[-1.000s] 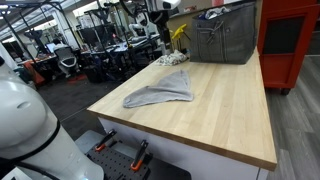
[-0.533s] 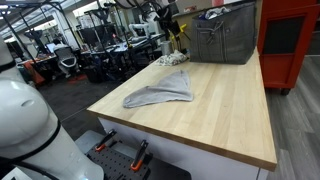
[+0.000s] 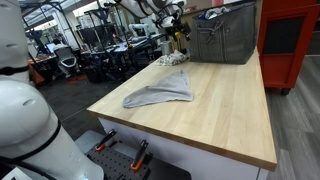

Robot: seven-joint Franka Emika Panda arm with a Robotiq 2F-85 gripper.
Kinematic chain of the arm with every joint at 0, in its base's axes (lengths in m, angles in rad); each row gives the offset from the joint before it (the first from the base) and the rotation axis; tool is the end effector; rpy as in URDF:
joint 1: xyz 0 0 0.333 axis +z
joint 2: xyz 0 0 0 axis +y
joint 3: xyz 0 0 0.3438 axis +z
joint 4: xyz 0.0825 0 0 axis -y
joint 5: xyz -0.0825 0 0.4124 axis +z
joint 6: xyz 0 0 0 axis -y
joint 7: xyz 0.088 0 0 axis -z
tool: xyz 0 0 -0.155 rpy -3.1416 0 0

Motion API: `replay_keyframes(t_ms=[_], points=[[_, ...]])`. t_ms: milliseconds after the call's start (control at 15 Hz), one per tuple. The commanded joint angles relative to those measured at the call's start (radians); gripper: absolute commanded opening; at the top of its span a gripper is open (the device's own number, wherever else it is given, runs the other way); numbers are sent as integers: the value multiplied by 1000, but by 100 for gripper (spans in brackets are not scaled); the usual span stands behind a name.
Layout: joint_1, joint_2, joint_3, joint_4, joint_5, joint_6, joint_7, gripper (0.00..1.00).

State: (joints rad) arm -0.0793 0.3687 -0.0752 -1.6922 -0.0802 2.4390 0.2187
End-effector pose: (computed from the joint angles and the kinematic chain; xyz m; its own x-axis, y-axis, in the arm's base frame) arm 0.7341 -0.1116 0.3919 0.8819 -0.2808 0.3786 -0.3096 -0.9507 0.0159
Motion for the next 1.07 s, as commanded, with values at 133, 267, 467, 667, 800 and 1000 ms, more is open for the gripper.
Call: replay_keyframes(t_ms=[133,267,467,667,800,1000], points=[[13,135,-9,141,-5,-47,-92,100],[12,158,-8,144,-2,-70,-107,100],[-7,168,14,119,34,-90,-159,100],[-11,170,24,97,60,-142,-178,100],[-19,164,28,76,81,-192,-189,100],[-2,182,13,88,78,-199,-167,100]])
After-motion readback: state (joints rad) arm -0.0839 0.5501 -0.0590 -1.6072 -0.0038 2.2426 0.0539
